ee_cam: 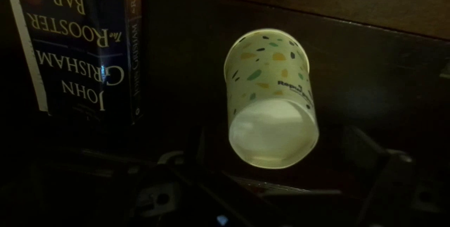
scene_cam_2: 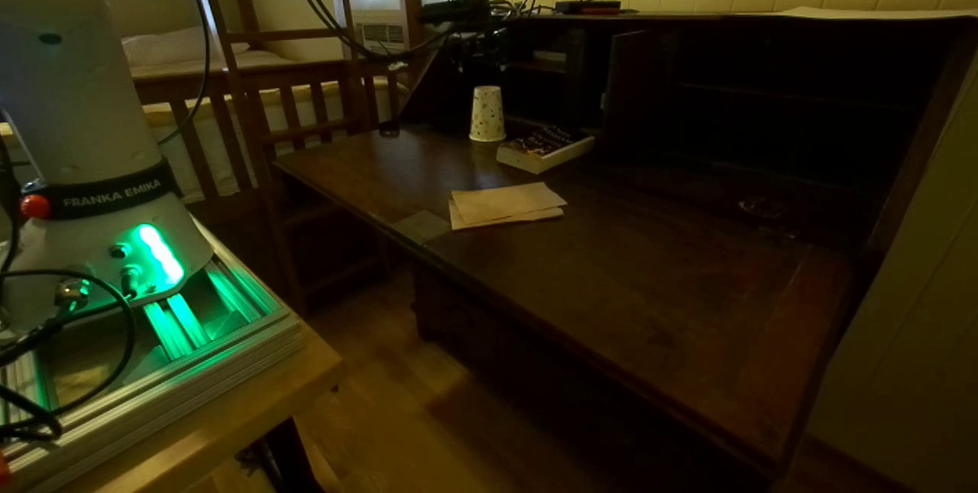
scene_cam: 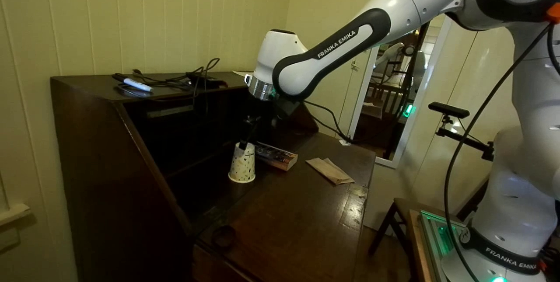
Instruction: Put the paper cup on the top counter
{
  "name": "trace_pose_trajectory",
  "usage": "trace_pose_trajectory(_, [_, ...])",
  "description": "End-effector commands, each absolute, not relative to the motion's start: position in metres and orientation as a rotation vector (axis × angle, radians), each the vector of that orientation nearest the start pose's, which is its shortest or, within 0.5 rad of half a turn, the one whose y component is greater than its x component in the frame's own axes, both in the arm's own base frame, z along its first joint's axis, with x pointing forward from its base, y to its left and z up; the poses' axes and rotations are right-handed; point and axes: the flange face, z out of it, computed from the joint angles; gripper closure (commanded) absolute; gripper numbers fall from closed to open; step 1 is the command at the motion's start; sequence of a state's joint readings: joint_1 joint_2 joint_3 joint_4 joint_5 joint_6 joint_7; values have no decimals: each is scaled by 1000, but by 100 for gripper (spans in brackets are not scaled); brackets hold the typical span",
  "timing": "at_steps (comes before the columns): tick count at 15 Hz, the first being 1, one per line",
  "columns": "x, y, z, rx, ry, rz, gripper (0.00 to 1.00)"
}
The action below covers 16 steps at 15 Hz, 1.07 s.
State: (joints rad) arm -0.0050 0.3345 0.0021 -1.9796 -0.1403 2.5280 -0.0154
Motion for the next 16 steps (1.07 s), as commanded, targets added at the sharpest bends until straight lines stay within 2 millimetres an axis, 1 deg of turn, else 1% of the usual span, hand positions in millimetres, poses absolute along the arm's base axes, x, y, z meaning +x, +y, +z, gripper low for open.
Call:
trace_pose_trajectory(1, [639,2,310,-3199,-208,-285,0])
trace_pose_trajectory(5, [642,4,301,-3204,-210,-247,0])
trace_pose_trajectory(6, [642,4,299,-3206,-205,-238,7])
trace_pose_trajectory(7, [642,5,298,-3207,-206,-239,26])
trace_pose_trajectory(8, [643,5,298,-3207,-210,-242,32])
trace_pose_trajectory(9, [643,5,297,-3207,-211,-242,41])
trace_pose_trajectory(11, [643,5,298,-3208,-217,-252,56])
trace_pose_trajectory(12, [644,5,300,-3210,-220,-260,60])
trace_pose_trajectory(14, [643,5,302,-3224,-225,-266,62])
trace_pose_trajectory(16, [636,8,316,-3219,-246,-266,64])
